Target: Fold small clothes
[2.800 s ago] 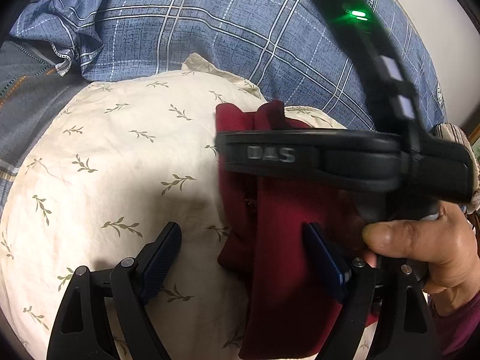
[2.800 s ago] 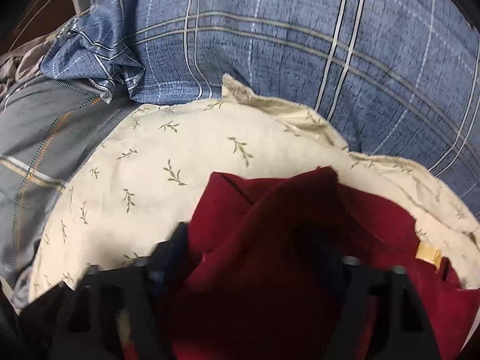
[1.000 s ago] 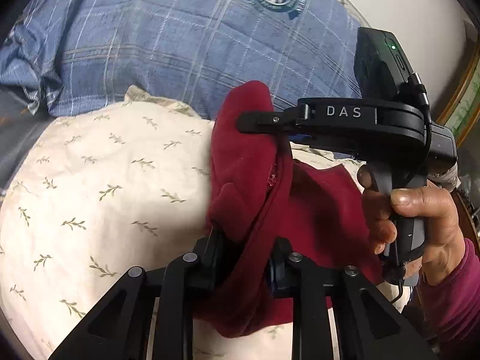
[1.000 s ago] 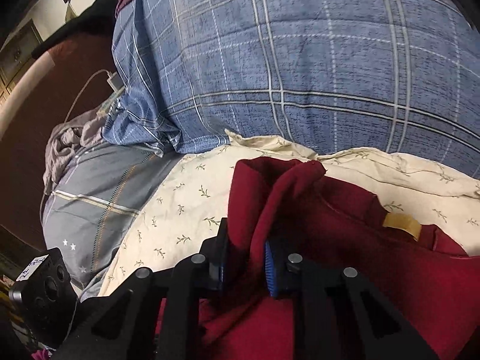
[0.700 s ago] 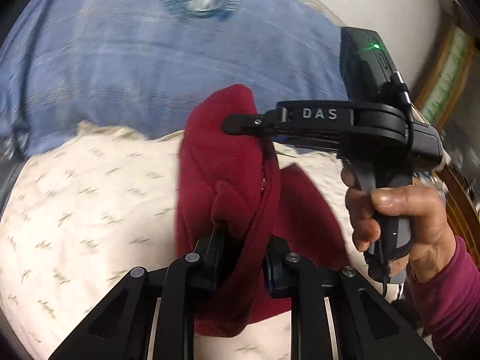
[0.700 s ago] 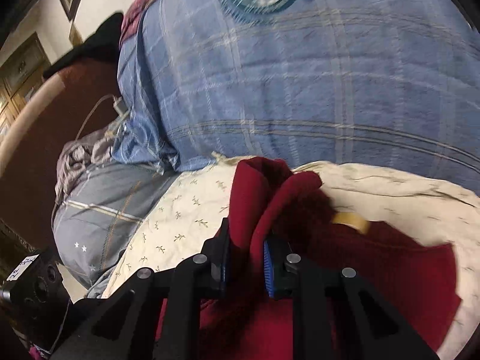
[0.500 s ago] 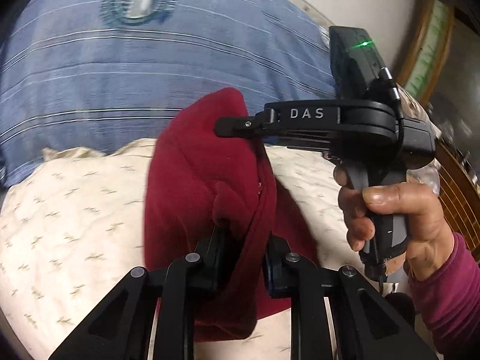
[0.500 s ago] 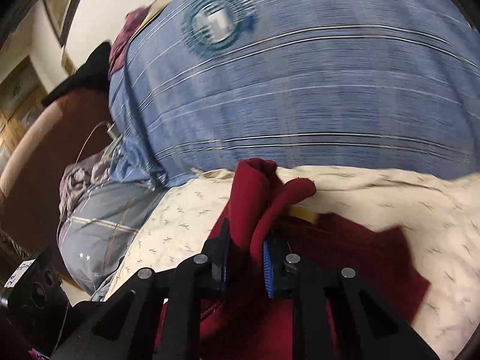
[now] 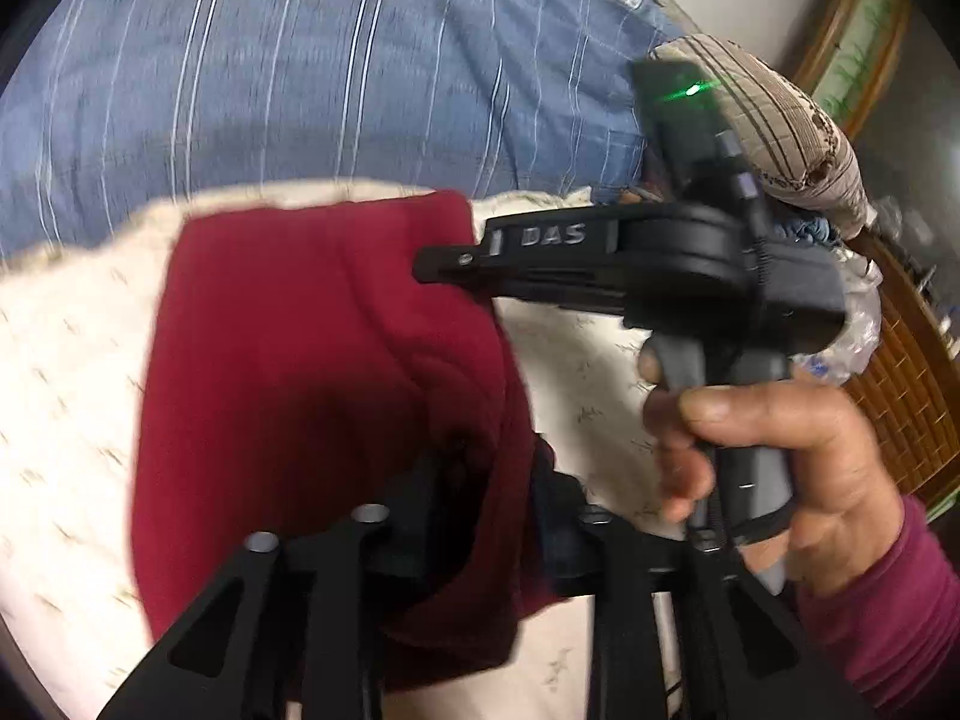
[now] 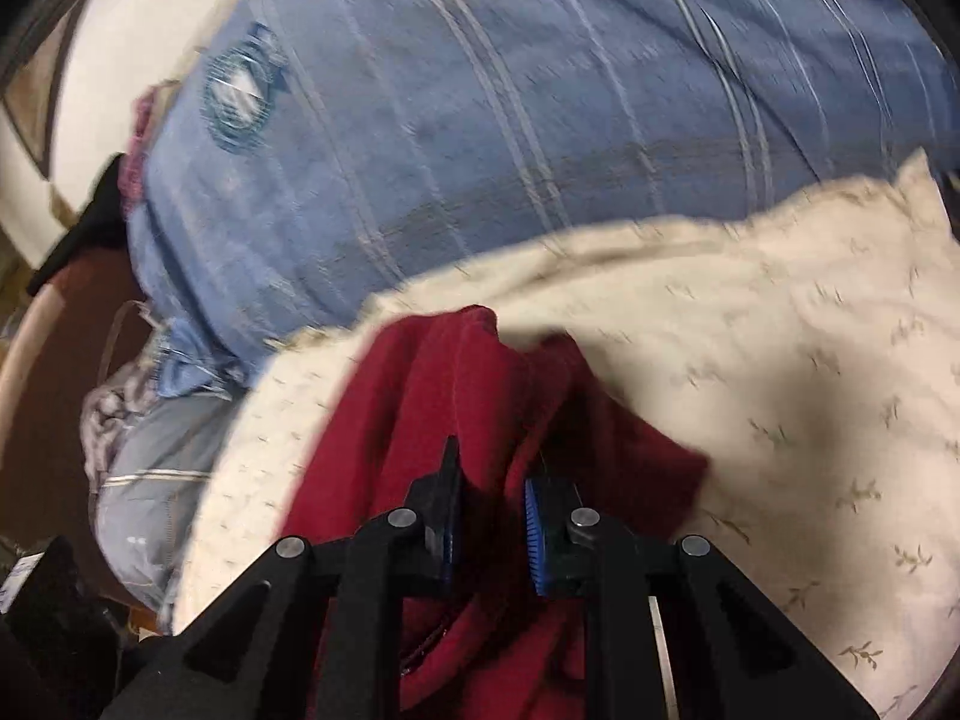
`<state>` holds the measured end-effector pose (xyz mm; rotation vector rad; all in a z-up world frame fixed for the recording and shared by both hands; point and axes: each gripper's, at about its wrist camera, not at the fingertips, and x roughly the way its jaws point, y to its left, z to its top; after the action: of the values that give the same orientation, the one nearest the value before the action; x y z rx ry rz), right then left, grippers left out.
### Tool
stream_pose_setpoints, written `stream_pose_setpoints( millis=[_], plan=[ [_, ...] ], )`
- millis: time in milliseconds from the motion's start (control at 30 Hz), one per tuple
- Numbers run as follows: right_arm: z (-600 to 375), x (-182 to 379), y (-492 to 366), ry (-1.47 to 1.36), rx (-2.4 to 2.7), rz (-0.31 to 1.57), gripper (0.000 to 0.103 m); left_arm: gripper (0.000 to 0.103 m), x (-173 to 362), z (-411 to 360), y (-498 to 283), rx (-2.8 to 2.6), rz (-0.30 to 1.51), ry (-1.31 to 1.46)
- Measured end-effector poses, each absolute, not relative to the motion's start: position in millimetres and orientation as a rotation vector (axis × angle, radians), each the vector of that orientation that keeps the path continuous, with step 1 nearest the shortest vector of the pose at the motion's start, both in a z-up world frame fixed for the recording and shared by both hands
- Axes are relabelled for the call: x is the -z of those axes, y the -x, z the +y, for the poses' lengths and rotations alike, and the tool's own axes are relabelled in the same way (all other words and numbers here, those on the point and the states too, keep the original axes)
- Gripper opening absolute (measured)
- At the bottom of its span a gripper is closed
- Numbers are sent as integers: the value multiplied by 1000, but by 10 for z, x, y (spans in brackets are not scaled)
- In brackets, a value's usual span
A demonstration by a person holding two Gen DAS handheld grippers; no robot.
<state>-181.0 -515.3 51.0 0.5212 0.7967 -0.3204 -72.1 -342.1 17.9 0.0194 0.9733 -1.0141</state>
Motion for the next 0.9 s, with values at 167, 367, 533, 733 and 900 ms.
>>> stream_pose_setpoints(
  millis=[167,367,533,733,900],
  plan=[
    [-5094,-630,2055,-564,347,761,35,51,-393,-3073,827,1125,959,-29],
    [-4477,-923,2333,-483,181,747,60,60,-638,-2318,861,960,848,-93],
    [-4189,-734,2213,-394,212,824,65,60,-438,-2249,704,861,919,-50],
    [-4288,-439,2495,-363,299,865,15,60,-291,-2403,857,861,931,-127],
    [-4257,-405,2569,-366,303,863,16,60,-207,-2528,821,802,941,-142]
  ],
)
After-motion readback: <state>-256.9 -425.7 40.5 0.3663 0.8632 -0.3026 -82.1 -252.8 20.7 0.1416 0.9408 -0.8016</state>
